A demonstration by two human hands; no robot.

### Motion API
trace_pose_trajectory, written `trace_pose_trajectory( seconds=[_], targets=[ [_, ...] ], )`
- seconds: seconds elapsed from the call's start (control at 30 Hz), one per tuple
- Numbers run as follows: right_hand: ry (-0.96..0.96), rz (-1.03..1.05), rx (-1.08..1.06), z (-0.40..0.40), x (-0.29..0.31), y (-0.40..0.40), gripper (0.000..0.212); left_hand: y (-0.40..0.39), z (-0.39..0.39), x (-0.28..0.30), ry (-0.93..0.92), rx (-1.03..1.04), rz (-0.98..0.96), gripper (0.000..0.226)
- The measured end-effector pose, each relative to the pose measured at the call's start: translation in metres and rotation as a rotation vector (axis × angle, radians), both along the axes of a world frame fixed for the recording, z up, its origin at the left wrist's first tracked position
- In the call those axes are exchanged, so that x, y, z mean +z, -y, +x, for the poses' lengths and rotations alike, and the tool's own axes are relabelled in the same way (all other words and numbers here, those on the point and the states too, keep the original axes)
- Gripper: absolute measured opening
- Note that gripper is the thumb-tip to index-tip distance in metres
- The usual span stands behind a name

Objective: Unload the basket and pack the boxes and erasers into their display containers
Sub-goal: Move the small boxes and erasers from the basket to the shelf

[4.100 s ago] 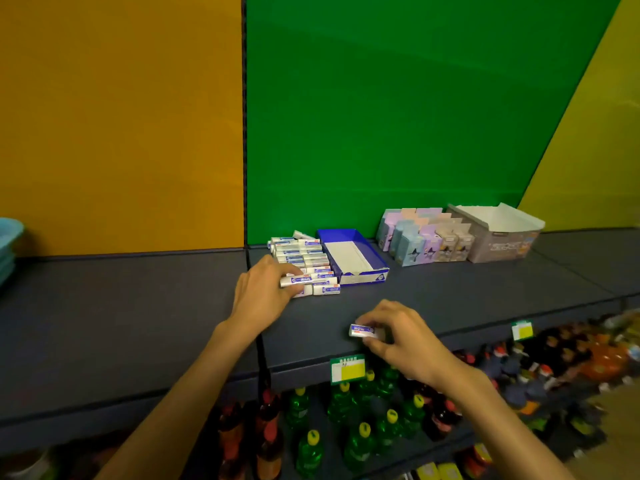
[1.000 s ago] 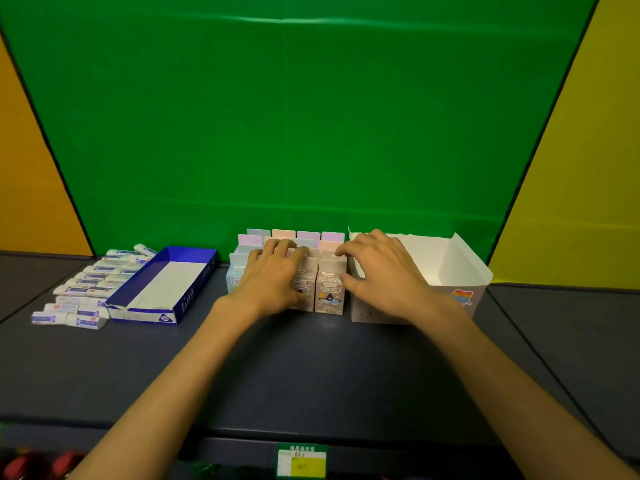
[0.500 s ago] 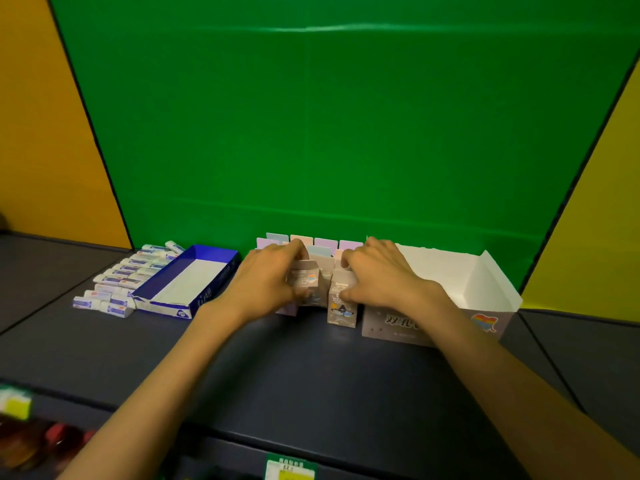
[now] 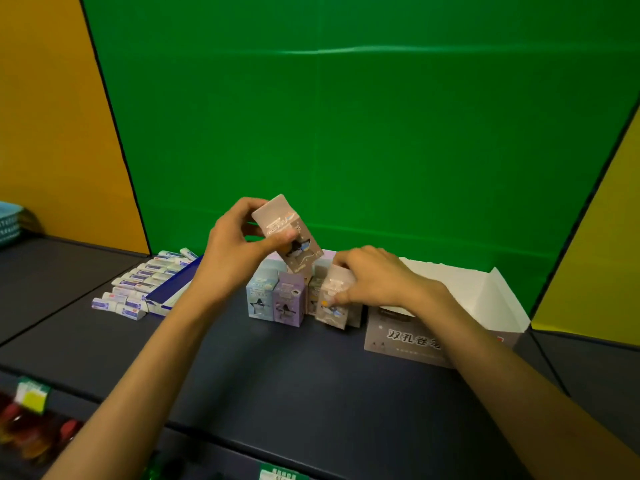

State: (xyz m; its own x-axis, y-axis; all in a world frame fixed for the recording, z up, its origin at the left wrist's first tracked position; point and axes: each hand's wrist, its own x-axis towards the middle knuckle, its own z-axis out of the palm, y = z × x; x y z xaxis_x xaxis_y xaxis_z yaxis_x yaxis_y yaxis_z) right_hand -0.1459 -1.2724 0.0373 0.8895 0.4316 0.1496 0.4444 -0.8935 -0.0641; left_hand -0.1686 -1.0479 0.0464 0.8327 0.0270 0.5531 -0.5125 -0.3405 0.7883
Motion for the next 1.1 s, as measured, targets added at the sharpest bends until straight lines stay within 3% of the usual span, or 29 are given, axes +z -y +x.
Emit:
trace_pose_trajectory(
  seconds=[0.1, 0.23, 0.5, 0.87, 1.1],
  targets=[
    [-0.023, 0.182, 0.022, -0.011, 0.031, 0.022, 0.045, 0.017, 0.005, 0.009, 0.033, -0.048, -0.066, 0.036],
    [-0.001, 0.212, -0.06, -0.019, 0.06, 0.069, 0.043, 0.047, 0.018, 0.012, 0.062, -0.026, -0.101, 0.034],
    [0.069, 0.39, -0.17, -0.023, 0.062, 0.141, 0.041, 0.115, 0.03, 0.009, 0.1, -0.074, -0.033, 0.034],
    [-0.01, 0.038, -0.412, 0.022, -0.002, 0.205, 0.045, 0.171, 0.041, -0.006, 0.001, -0.215, 0.308, 0.04],
    [0.133, -0.314, -0.406, 0.027, -0.021, 0.203, 0.04, 0.193, 0.053, -0.022, -0.024, -0.261, 0.494, 0.043]
  ],
)
